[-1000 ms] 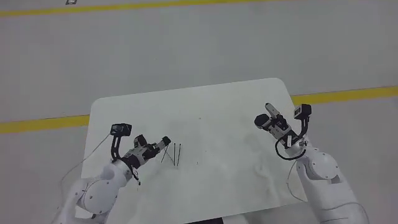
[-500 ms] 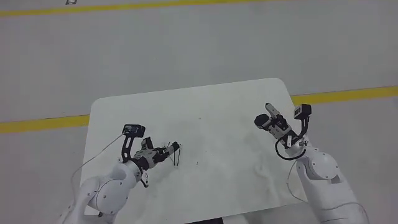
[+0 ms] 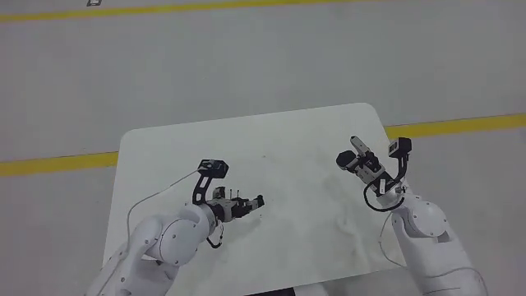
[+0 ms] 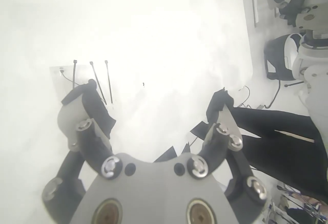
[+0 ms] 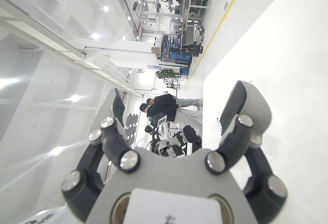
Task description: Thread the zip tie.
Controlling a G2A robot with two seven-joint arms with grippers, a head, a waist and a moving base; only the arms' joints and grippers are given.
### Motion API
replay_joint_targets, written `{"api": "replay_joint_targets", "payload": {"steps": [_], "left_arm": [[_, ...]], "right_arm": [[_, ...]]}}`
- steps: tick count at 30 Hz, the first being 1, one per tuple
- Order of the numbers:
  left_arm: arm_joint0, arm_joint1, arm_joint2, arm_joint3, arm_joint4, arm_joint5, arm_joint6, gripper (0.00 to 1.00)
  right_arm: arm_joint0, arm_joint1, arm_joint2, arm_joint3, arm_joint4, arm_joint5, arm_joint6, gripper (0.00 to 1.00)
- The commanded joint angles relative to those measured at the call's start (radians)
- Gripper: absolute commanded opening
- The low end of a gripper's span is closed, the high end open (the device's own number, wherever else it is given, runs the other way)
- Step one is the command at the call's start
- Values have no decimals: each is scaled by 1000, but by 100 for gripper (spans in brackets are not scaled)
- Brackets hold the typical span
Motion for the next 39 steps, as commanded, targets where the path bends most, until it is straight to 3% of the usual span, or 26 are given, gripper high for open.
{"api": "replay_joint_targets", "payload": {"steps": [1, 4, 7, 10, 15, 19, 25, 29, 32, 39], "left_arm": [[2, 0, -1, 0, 2, -2, 2, 100], [2, 0, -1, 0, 2, -2, 2, 100], [8, -1, -9, 26, 34, -2, 33, 100], [4, -6, 3, 32, 85, -2, 14, 100], [-22, -37, 5, 101, 144, -2, -48, 100], [-28, -60, 14, 109, 227, -2, -61, 100], [-28, -60, 14, 109, 227, -2, -61, 100], [-31, -63, 20, 133, 272, -2, -50, 100], [-46, -72, 23, 148, 321, -2, -108, 100], [-47, -74, 22, 147, 322, -2, -109, 100]], "right_arm": [[0, 0, 0, 0, 0, 0, 0, 100], [0, 0, 0, 0, 0, 0, 0, 100], [0, 0, 0, 0, 0, 0, 0, 100], [0, 0, 0, 0, 0, 0, 0, 100], [0, 0, 0, 0, 0, 0, 0, 100], [0, 0, 0, 0, 0, 0, 0, 100], [0, 0, 0, 0, 0, 0, 0, 100], [0, 0, 0, 0, 0, 0, 0, 100], [0, 0, 0, 0, 0, 0, 0, 100], [0, 0, 0, 0, 0, 0, 0, 100]]}}
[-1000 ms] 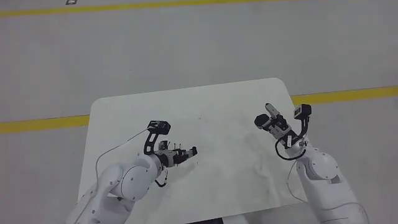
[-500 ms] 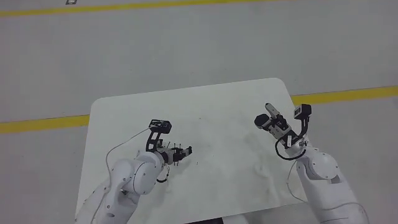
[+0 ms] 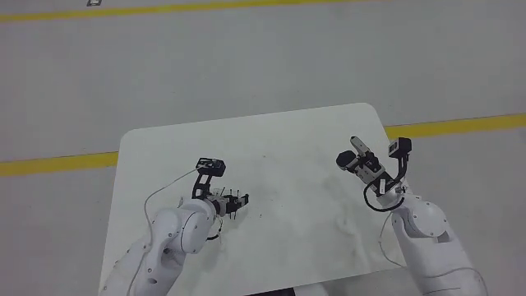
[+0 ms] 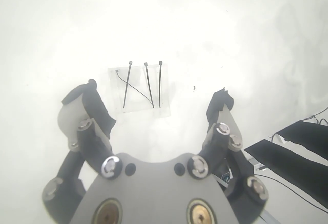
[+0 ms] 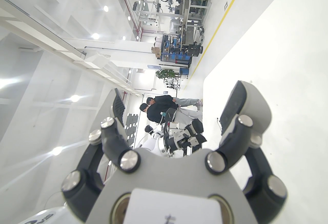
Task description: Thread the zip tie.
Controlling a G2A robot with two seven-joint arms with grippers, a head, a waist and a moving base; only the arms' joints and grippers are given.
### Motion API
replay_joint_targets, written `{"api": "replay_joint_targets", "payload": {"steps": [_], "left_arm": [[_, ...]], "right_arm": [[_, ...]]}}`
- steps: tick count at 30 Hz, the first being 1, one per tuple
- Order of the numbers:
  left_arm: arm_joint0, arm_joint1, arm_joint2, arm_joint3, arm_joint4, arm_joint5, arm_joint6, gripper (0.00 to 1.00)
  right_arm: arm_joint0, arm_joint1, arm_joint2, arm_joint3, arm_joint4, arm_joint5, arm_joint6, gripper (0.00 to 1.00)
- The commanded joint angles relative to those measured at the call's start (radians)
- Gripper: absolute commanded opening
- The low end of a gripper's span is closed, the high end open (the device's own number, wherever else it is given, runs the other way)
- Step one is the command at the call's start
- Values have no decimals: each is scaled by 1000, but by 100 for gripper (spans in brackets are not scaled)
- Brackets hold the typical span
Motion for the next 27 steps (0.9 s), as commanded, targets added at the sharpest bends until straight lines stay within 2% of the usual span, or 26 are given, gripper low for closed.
{"api": "replay_joint_targets", "payload": {"steps": [1, 2, 4, 5, 8, 11, 13, 15, 18, 27], "left_arm": [[0, 0, 0, 0, 0, 0, 0, 100], [-1, 0, 1, 2, 6, 0, 4, 95], [-5, -1, 16, 11, 33, 0, 5, 78], [-9, -2, 25, 15, 52, 0, -3, 74], [-17, -9, 32, 22, 69, 0, -25, 47], [-22, -15, 35, 26, 93, 0, -59, 42], [-22, -19, 34, 28, 104, 0, -84, 33], [-24, -24, 30, 34, 110, 0, -108, 31], [-29, -31, 27, 50, 111, 0, -130, 35], [-55, -52, 48, 96, 98, 0, -142, 32]], "right_arm": [[0, 0, 0, 0, 0, 0, 0, 100], [0, 0, 0, 0, 0, 0, 0, 100], [0, 0, 0, 0, 0, 0, 0, 100], [0, 0, 0, 0, 0, 0, 0, 100], [0, 0, 0, 0, 0, 0, 0, 100], [0, 0, 0, 0, 0, 0, 0, 100], [0, 0, 0, 0, 0, 0, 0, 100], [0, 0, 0, 0, 0, 0, 0, 100], [0, 0, 0, 0, 0, 0, 0, 100], [0, 0, 0, 0, 0, 0, 0, 100]]}}
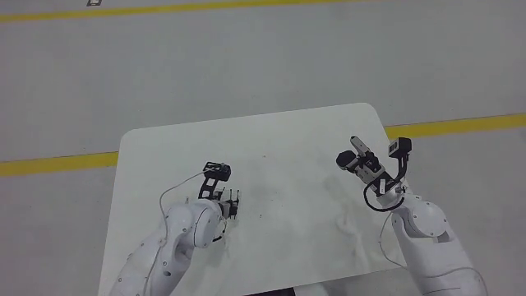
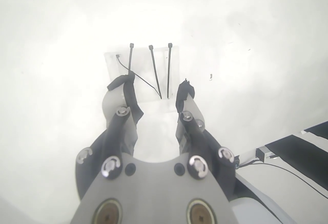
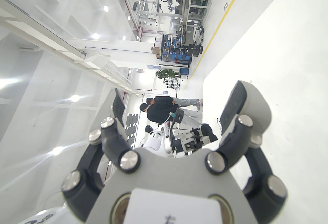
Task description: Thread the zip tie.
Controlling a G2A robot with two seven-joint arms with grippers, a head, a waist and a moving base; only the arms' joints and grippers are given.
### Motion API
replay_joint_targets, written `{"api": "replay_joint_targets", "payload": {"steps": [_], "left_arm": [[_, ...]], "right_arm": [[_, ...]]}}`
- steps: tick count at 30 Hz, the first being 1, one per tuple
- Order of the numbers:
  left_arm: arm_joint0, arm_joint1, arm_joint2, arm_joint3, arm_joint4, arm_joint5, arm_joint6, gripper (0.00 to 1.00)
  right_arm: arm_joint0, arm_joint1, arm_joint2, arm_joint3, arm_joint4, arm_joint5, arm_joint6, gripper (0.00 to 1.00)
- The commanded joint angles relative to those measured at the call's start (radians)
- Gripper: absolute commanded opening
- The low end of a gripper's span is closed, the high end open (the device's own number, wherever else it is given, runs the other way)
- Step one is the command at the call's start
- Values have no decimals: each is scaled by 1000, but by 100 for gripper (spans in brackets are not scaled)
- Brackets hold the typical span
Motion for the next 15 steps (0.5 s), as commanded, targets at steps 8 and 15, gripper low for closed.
{"api": "replay_joint_targets", "payload": {"steps": [8, 15], "left_arm": [[-25, -21, 17, 53, 0, 0, 2, 15], [-40, -34, 25, 82, -3, 0, 3, 18]], "right_arm": [[0, 0, 0, 0, 0, 0, 0, 100], [0, 0, 0, 0, 0, 0, 0, 100]]}}
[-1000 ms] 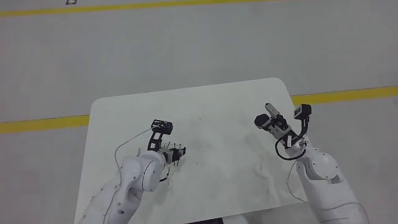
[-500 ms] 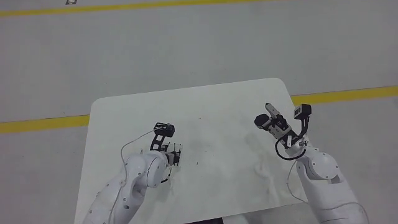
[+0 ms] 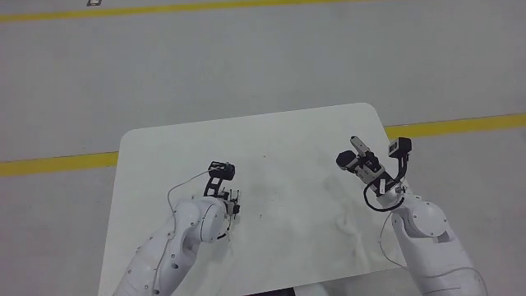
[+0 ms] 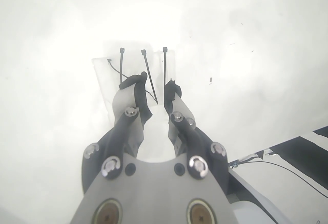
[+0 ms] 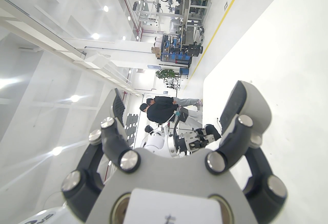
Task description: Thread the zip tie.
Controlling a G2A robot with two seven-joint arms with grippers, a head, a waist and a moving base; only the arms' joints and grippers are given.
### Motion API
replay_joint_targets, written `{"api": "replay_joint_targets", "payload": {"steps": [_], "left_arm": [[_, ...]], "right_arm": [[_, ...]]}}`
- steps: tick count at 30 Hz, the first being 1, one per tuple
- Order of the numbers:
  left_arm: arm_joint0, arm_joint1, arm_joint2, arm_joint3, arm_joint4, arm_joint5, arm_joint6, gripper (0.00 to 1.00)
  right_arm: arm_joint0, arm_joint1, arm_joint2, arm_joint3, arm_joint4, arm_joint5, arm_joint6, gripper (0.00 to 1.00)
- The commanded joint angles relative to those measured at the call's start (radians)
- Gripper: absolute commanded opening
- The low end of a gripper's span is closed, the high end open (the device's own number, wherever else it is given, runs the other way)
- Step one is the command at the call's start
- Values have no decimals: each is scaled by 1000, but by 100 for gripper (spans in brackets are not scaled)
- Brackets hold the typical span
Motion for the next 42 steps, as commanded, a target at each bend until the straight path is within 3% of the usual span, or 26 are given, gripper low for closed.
{"api": "replay_joint_targets", "payload": {"steps": [1, 20, 42], "left_arm": [[-6, -4, 2, 14, -1, 0, -4, 19], [-27, -29, 4, 71, 7, 0, 0, 15], [-50, -40, 3, 143, -33, 0, 23, 9]], "right_arm": [[0, 0, 0, 0, 0, 0, 0, 100], [0, 0, 0, 0, 0, 0, 0, 100], [0, 0, 0, 0, 0, 0, 0, 100]]}}
